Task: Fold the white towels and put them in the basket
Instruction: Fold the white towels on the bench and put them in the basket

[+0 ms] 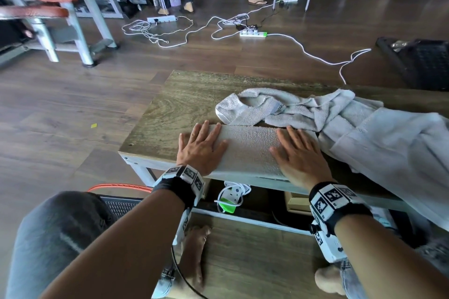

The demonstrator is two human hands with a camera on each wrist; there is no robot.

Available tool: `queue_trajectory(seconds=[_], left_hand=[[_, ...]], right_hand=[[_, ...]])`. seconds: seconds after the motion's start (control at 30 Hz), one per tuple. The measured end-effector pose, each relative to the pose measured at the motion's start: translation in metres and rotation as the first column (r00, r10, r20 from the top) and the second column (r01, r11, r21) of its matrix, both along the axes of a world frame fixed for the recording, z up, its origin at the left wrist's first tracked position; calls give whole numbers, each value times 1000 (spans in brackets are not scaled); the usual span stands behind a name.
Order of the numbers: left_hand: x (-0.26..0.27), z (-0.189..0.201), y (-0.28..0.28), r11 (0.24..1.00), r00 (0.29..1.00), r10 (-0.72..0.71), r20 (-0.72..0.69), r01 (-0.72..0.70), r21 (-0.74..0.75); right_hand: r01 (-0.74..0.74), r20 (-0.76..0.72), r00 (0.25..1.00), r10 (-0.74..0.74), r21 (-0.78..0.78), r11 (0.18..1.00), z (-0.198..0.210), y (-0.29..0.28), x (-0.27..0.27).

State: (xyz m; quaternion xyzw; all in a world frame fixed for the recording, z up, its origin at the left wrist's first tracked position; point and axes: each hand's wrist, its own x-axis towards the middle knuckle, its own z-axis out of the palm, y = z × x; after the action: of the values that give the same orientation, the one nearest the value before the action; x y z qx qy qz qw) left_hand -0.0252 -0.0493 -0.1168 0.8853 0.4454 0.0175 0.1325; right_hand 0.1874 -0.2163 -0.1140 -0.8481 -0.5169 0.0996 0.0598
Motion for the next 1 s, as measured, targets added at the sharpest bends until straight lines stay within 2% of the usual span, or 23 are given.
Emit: queue_trajectory(seconds=[0.23,0.37,0.47,0.53,0.6,0.67,0.8,0.87,0.93,1.0], left_hand=[[10,0,9,998,998,32,47,-35,57],[0,-4,4,943,938,307,159,-322,78],[-17,-4,-4,920,921,345,181,-370,130],[-19,7,-9,913,903,378,205,-401,80],[-13,22,-13,899,889,426,167,-437,32],[-7,34,-14,900,896,436,84,-437,-11],[6,65,-6,920,923,382,52,-375,-115],[18,89,-12,942,942,331,58,-326,-86],[37,114,-24,956,953,293,73,-293,-6],[61,133,-42,971,962,235,141,-237,2]], right_hand=[[26,-8,1000,-26,3,1000,1,13,5],[-11,-62,998,9,-18,1000,2,13,10],[-27,-165,986,36,54,998,12,8,15],[-85,-94,991,100,151,985,19,-1,13],[-141,-41,988,147,122,983,24,-9,5],[-152,-86,984,155,45,987,23,-14,-1],[-156,-116,979,168,106,982,18,-26,-7],[-123,-133,981,143,152,981,24,-33,-4],[-40,-214,973,89,226,973,35,-39,3],[28,-260,964,48,280,960,45,-44,9]])
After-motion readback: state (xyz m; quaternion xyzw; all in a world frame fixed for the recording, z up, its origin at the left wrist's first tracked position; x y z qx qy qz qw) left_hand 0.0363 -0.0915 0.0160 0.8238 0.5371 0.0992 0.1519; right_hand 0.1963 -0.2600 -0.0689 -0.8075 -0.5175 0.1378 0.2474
